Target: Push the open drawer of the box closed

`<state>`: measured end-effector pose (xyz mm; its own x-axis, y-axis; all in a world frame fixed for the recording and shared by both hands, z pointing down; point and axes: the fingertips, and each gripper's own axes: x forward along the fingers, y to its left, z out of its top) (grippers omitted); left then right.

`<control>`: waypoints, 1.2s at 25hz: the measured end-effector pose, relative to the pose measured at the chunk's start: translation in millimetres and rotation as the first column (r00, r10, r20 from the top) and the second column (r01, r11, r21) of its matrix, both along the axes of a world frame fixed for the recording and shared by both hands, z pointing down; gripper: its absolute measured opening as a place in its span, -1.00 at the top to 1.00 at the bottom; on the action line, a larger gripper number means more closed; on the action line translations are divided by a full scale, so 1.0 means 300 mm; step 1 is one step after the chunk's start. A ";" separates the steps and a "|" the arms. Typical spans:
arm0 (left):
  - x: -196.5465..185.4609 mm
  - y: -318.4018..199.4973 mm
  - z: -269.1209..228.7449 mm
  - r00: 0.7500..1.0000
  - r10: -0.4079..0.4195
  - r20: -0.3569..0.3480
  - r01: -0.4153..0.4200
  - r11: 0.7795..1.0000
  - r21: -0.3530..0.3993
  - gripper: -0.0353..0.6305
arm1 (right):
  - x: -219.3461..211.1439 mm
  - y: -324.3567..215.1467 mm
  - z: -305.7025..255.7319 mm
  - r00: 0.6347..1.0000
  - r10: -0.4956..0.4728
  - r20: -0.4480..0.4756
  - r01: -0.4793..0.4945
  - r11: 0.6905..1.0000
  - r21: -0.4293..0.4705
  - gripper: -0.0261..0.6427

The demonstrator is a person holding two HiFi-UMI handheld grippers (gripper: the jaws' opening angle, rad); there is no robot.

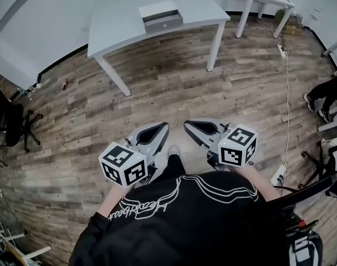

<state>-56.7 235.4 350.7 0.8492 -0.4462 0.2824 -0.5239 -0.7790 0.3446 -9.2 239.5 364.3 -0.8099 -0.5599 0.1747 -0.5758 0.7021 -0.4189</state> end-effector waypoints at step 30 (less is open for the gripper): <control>0.005 -1.407 0.181 0.999 -0.017 0.029 0.020 0.992 -0.127 0.87 | 0.065 -1.427 0.169 0.992 0.127 -0.008 -0.127 0.989 -0.074 0.89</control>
<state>-55.2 -186.7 404.8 0.8321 -0.4204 0.3618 -0.5486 -0.7197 0.4254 10.4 -188.6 415.1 -0.7322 -0.6439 0.2221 -0.6600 0.5901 -0.4650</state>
